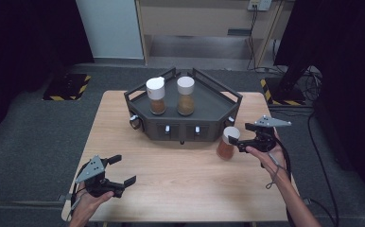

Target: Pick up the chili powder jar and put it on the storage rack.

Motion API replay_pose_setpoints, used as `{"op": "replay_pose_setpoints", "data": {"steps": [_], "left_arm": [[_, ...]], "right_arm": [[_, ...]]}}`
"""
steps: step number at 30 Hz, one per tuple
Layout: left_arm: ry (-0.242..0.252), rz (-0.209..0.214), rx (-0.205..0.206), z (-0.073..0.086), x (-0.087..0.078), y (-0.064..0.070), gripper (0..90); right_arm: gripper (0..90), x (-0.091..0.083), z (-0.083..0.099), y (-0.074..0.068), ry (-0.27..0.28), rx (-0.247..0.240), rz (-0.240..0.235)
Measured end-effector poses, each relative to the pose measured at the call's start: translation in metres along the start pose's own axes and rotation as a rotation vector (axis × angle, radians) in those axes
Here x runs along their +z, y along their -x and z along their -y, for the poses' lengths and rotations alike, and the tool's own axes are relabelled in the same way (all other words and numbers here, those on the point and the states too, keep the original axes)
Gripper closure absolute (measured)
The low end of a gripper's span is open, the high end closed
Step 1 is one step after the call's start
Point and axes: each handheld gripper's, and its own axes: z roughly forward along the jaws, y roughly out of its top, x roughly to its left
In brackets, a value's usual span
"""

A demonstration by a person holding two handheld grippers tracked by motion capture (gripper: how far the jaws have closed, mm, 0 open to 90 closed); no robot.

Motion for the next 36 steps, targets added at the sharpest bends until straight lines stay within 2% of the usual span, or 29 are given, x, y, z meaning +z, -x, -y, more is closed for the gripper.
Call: {"op": "replay_pose_setpoints", "data": {"steps": [12, 36], "left_arm": [[0.001, 0.005, 0.002, 0.000, 0.000, 0.000, 0.0], [0.002, 0.008, 0.000, 0.000, 0.000, -0.001, 0.0]], "right_arm": [[4.5, 0.012, -0.002, -0.003, -0.027, -0.019, 0.008], [7.0, 0.040, 0.001, -0.002, -0.085, -0.021, 0.031]]}}
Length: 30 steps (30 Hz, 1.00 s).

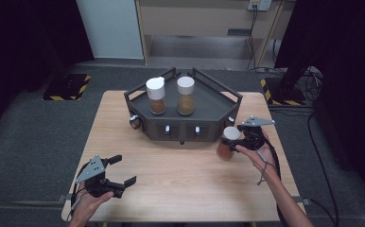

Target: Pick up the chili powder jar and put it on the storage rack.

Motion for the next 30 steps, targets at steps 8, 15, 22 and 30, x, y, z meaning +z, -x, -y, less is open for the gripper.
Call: {"op": "replay_pose_setpoints", "data": {"steps": [8, 15, 22, 30], "left_arm": [[0.001, 0.000, -0.001, 0.000, 0.000, 0.000, 0.0], [0.001, -0.001, -0.001, 0.000, 0.000, 0.000, 0.0], [0.001, 0.001, -0.001, 0.000, 0.000, 0.000, 0.0], [0.003, 0.002, -0.002, 0.001, 0.000, -0.001, 0.0]], "right_arm": [[9.9, 0.005, 0.003, -0.003, -0.012, -0.015, 0.028], [20.2, 0.008, 0.008, -0.004, -0.014, -0.033, 0.041], [34.1, 0.009, 0.013, -0.011, -0.001, -0.084, 0.060], [34.2, 0.008, 0.013, -0.008, -0.001, -0.084, 0.048]]}}
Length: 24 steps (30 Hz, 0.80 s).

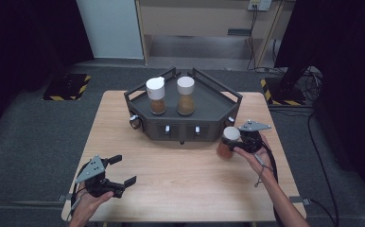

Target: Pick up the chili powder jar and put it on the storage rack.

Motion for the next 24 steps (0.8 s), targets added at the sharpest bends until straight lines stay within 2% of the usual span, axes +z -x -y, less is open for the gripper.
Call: {"op": "replay_pose_setpoints", "data": {"steps": [5, 15, 24], "left_arm": [[0.000, 0.001, 0.000, 0.000, 0.000, 0.000, 0.0], [0.005, 0.002, 0.003, 0.001, 0.000, 0.000, 0.0], [0.004, 0.005, 0.002, 0.000, 0.000, 0.000, 0.0]], "right_arm": [[34.2, 0.001, -0.002, 0.001, -0.005, 0.006, -0.001], [34.2, -0.001, -0.010, 0.000, -0.034, -0.040, -0.009], [34.2, -0.011, -0.018, 0.003, -0.025, -0.067, -0.037]]}}
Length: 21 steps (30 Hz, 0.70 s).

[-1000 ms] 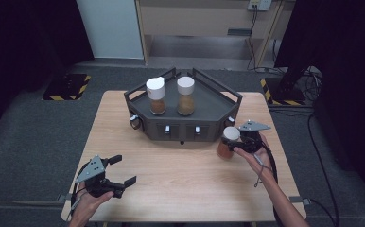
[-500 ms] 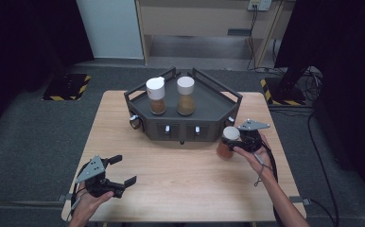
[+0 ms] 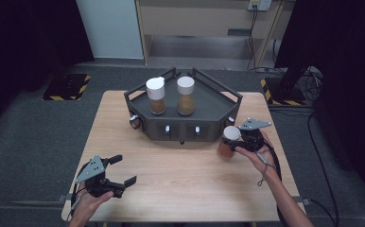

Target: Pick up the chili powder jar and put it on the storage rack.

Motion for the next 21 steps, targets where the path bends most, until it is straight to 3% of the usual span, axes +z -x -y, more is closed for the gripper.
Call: {"op": "replay_pose_setpoints", "data": {"steps": [21], "left_arm": [[-0.002, 0.001, -0.001, 0.000, 0.000, 0.000, 0.0]], "right_arm": [[34.3, -0.025, -0.043, 0.015, -0.001, -0.076, -0.139]]}}
